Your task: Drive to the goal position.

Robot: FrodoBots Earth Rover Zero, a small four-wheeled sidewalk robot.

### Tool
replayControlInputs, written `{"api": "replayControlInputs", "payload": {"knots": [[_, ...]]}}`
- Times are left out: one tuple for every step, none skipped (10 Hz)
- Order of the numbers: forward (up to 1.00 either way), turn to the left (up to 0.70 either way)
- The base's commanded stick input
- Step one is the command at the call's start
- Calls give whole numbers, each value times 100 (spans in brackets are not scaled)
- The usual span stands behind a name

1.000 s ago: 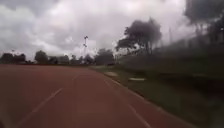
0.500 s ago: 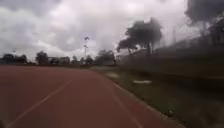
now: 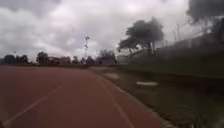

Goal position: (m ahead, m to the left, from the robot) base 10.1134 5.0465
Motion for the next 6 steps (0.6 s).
{"api": "replayControlInputs", "payload": {"knots": [[85,1],[85,1],[85,1],[85,1],[85,1],[85,1]]}}
